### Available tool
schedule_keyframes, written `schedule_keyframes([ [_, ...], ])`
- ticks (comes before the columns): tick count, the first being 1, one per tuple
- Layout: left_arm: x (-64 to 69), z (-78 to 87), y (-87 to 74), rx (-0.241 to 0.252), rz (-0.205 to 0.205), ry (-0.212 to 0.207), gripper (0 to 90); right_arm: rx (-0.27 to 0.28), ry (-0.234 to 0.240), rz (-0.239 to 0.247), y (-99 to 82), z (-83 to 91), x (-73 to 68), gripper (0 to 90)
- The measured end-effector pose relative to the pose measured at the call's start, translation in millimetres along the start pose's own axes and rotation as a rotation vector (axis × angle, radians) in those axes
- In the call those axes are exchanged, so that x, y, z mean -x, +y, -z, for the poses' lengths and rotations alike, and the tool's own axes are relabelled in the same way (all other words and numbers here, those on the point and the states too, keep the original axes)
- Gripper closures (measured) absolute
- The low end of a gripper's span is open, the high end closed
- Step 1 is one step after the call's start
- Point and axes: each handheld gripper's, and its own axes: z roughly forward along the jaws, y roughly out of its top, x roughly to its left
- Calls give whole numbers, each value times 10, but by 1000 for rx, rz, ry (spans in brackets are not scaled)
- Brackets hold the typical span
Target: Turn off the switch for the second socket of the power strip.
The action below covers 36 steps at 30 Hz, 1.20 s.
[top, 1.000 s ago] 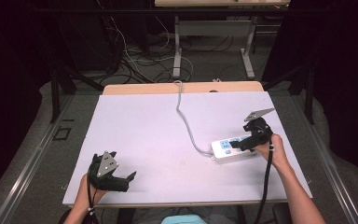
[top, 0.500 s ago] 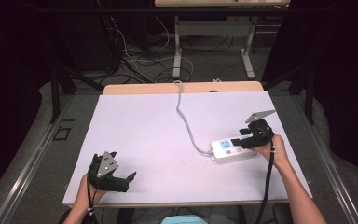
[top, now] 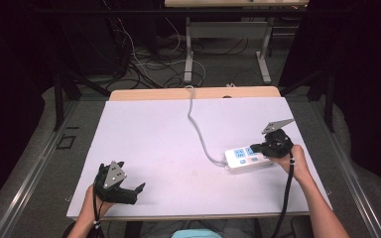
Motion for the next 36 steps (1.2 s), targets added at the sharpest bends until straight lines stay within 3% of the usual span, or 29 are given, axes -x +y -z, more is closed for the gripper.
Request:
schedule_keyframes([
  [3,0,-5,1,-1,-2,1,3,-20,-13,0,-16,0,-31,900],
  [5,-4,-1,3,-1,-14,5,3,-43,-2,20,-28,-2,-37,900],
  [7,0,-1,3,0,-12,4,3,-50,-20,41,-41,-14,-47,900],
  [8,1,-1,3,0,-9,2,3,-77,-24,37,-39,-12,-57,900],
  [15,2,-10,1,-8,-4,-8,3,-69,-37,59,-72,-53,-70,900],
  [21,12,-10,0,-7,-6,-10,3,-128,-34,71,-78,-69,-93,900],
  [36,19,-23,2,-12,-2,-13,2,-146,-55,88,-111,-145,-128,900],
])
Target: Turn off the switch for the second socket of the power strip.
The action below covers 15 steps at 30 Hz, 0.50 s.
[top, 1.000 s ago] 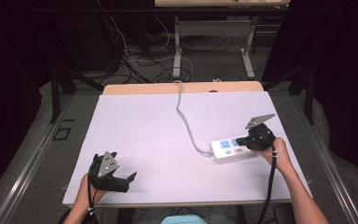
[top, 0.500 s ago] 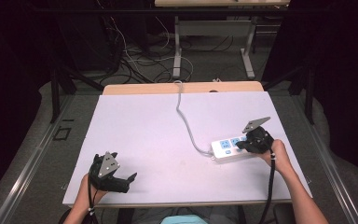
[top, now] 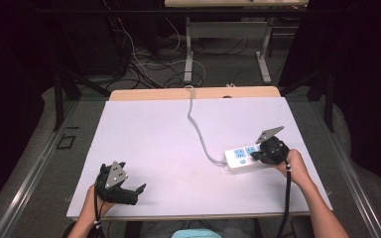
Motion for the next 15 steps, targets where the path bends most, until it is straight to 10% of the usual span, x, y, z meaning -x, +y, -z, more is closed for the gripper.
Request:
schedule_keyframes([
  [15,-4,-8,1,-9,-12,4,3,17,-44,9,-24,-5,-38,900],
])
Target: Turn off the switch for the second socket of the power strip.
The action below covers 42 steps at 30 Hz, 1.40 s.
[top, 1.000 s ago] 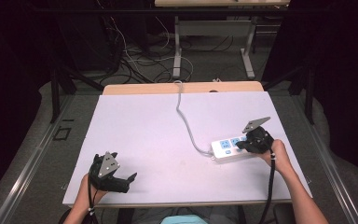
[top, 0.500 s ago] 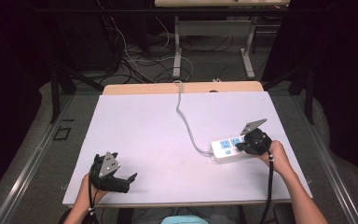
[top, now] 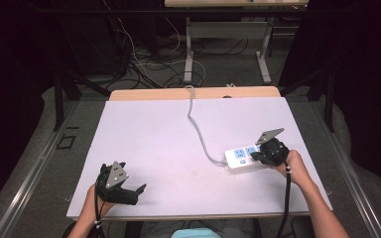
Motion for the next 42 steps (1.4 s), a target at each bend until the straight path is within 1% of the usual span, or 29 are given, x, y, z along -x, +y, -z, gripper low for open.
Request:
schedule_keyframes([
  [1,1,1,0,0,0,-1,3,2,4,7,0,0,1,900],
  [4,7,0,0,1,2,-5,2,-1,-4,4,-1,2,-11,900],
  [5,8,1,0,-1,2,-7,2,-4,4,-12,-2,4,-21,900],
  [6,8,0,-1,1,4,-6,3,13,4,6,-3,-7,-9,900],
  [7,2,0,0,1,-3,-2,3,-2,-1,-2,-1,2,-15,900],
  [8,5,-2,-1,0,4,-6,3,0,-9,0,-1,1,-12,900],
  [12,6,-2,0,0,2,-7,2,0,-3,-9,-2,-5,-7,900],
  [14,8,0,0,-1,1,-7,2,4,-1,1,-3,-5,-3,900],
  [15,8,0,0,-1,1,-8,3,2,-8,-2,-3,-2,-7,900],
  [18,7,-1,-1,0,2,-7,3,3,-5,-1,0,-6,-7,900],
  [19,7,-2,0,0,2,-7,2,2,-10,7,0,-3,-2,900],
  [21,7,-3,0,-1,2,-7,3,-1,-3,-10,-1,-3,-9,900],
  [22,8,-4,1,-1,2,-7,3,-8,-2,-11,1,1,-8,900],
  [24,10,-5,1,-6,2,-6,2,-2,-8,-2,1,-3,-7,900],
  [25,10,-5,1,-6,2,-6,3,2,-1,6,5,-9,-4,900],
  [26,10,-6,0,-7,3,-6,2,-9,-13,1,9,2,-11,900],
  [27,13,-9,-2,-3,6,-4,3,-7,-20,0,11,0,-15,900],
  [28,12,-8,-1,-4,6,-5,2,-11,-10,-9,11,-6,-21,900],
  [31,12,-9,-1,-3,6,-5,2,-18,-8,-11,18,-7,-22,900],
  [32,11,-9,0,-4,6,-6,2,-45,-5,-3,30,10,-17,900],
  [33,11,-9,0,-5,6,-6,2,-19,-13,-6,24,-8,-24,900],
  [34,12,-9,0,-5,5,-6,2,-21,-16,-9,25,-8,-30,900],
  [35,12,-10,-1,-3,6,-5,2,-16,-18,5,29,-13,-20,900],
  [36,12,-9,0,-4,5,-5,2,-8,-22,4,27,-21,-23,900],
  [37,13,-11,-2,-1,6,-3,2,-31,-19,4,34,-8,-22,900],
  [41,11,-10,-2,-3,7,-4,2,-27,-25,2,34,-12,-26,900],
  [42,12,-11,-2,-2,7,-3,2,-28,-18,-1,33,-12,-24,900],
])
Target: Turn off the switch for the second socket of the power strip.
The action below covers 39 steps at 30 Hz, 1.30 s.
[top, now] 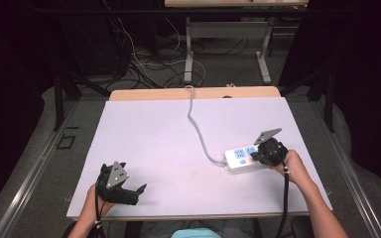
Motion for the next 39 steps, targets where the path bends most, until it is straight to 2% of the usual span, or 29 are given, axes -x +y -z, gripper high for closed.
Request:
schedule_keyframes([
  [1,0,0,-1,0,-1,-1,2,47,-5,-2,-12,-26,1,900],
  [2,1,0,0,1,-1,-1,2,0,-15,1,3,2,-1,900],
  [3,1,0,0,0,-1,-1,2,-16,-5,-4,7,7,-6,900],
  [7,1,1,0,0,-1,-1,2,-8,-17,-11,6,-1,-10,900],
  [10,0,3,1,-3,-1,-2,2,-6,-6,-22,8,-6,-12,900],
  [21,-2,2,2,-5,-1,0,2,-13,-2,-16,17,-9,-6,900],
  [22,-1,3,2,-7,-1,1,2,-25,-14,-18,20,-9,-7,900],
  [23,-1,2,1,-5,-1,0,2,-7,-32,-17,15,-24,-4,900],
  [24,1,-1,-1,1,0,2,2,-23,-37,-14,16,-14,3,900],
  [25,1,0,-1,1,0,2,2,-30,-29,-26,12,-5,3,900],
  [32,1,-6,5,-4,-3,-2,2,-15,-27,-28,2,-13,1,900],
  [33,1,-6,5,-4,-3,-2,2,-19,-41,-31,0,-8,2,900],
  [39,-2,-3,6,-9,-8,-1,2,-19,-43,-34,0,-9,-4,900],
])
